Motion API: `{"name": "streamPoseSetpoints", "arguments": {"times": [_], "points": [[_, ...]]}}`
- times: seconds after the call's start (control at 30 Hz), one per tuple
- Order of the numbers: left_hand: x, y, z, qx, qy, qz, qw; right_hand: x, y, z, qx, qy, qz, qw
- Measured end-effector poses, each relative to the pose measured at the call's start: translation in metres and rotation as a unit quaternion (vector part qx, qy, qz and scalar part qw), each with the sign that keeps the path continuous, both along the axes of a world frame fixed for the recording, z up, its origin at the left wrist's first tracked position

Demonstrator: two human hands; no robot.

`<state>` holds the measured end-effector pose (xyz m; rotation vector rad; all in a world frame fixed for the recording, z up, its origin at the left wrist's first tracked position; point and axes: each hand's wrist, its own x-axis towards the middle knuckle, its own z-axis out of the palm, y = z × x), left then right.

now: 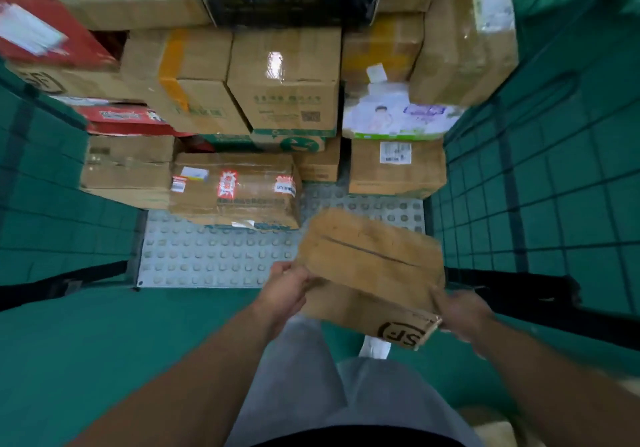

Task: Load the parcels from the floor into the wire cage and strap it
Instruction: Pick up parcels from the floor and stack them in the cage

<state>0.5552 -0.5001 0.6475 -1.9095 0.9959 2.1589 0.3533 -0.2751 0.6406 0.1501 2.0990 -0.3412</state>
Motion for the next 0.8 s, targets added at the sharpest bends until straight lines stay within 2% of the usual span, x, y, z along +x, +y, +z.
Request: {"name": "streamPoseSetpoints", "arguments": {"times": [0.17,0.4,0.47,0.57,0.63,0.73,0.8], "points": [[-0.045,-0.065,-0.080,-0.015,-0.042,-0.045,0.998,0.014,-0.028,-0.075,0.031,0.003,-0.052,0.998],[-0.108,-0.105,-0.178,-0.130,-0.126,-0.139,0.974,0.073,-0.056,-0.170,0.021,-0.133,-0.202,0.970],[-0.122,-0.109,-0.201,-0.142,-0.161,-0.173,0.961,0.080,-0.061,-0.194,0.011,-0.140,-0.248,0.959],[-0.136,-0.110,-0.240,-0.164,-0.193,-0.173,0.952,0.080,-0.067,-0.238,0.007,-0.159,-0.259,0.953],[-0.137,-0.104,-0.260,-0.209,-0.200,-0.147,0.946,0.073,-0.069,-0.266,0.003,-0.160,-0.268,0.950],[-0.127,-0.089,-0.273,-0.261,-0.223,-0.113,0.932,0.055,-0.068,-0.285,-0.002,-0.138,-0.234,0.962],[-0.121,-0.081,-0.272,-0.264,-0.231,-0.105,0.931,0.041,-0.068,-0.286,0.001,-0.136,-0.205,0.969]]}}
